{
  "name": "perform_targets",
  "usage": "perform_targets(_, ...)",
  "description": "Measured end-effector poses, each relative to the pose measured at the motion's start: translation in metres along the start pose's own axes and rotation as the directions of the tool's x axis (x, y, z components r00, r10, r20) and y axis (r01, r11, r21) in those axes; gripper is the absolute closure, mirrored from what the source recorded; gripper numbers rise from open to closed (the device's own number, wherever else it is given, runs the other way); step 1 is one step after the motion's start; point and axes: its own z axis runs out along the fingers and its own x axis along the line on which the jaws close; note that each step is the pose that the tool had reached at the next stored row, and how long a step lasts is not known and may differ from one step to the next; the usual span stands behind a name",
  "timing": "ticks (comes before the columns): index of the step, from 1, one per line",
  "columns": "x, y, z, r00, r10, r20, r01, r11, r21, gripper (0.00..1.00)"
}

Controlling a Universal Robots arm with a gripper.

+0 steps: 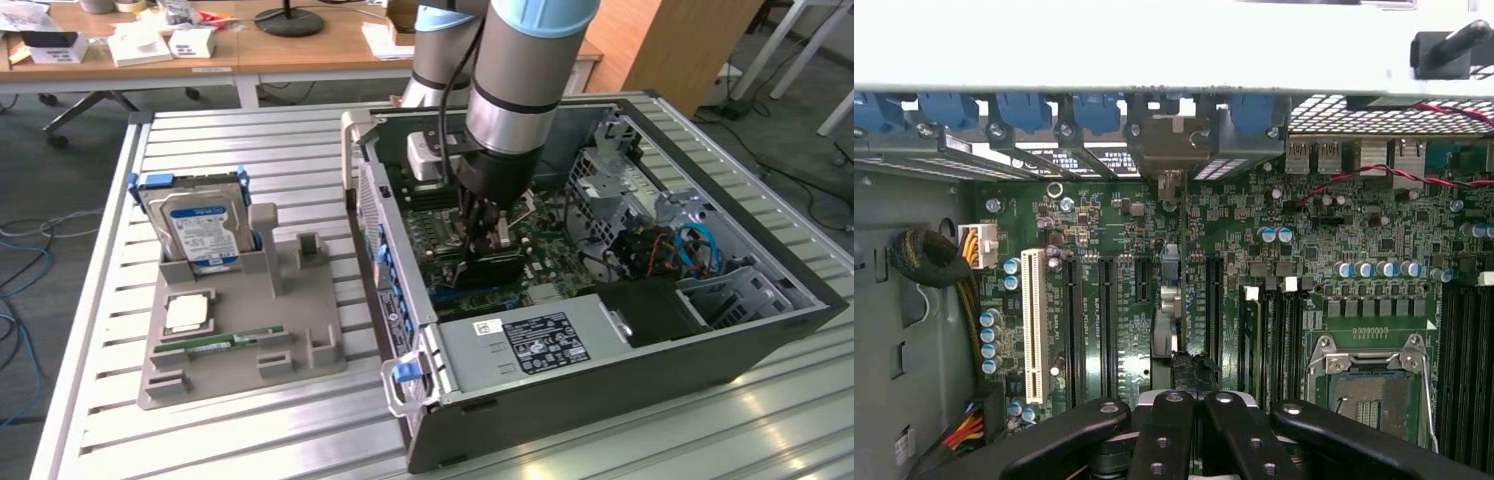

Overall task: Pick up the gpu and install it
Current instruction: 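Press down on the gpu until it lock into place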

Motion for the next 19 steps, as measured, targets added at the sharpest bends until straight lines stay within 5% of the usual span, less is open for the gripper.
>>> perform_targets(19, -0.0004, 0.0006, -0.0086, 1.0, 0.0, -0.0001, 0.0, 1.0, 0.0, 0.89)
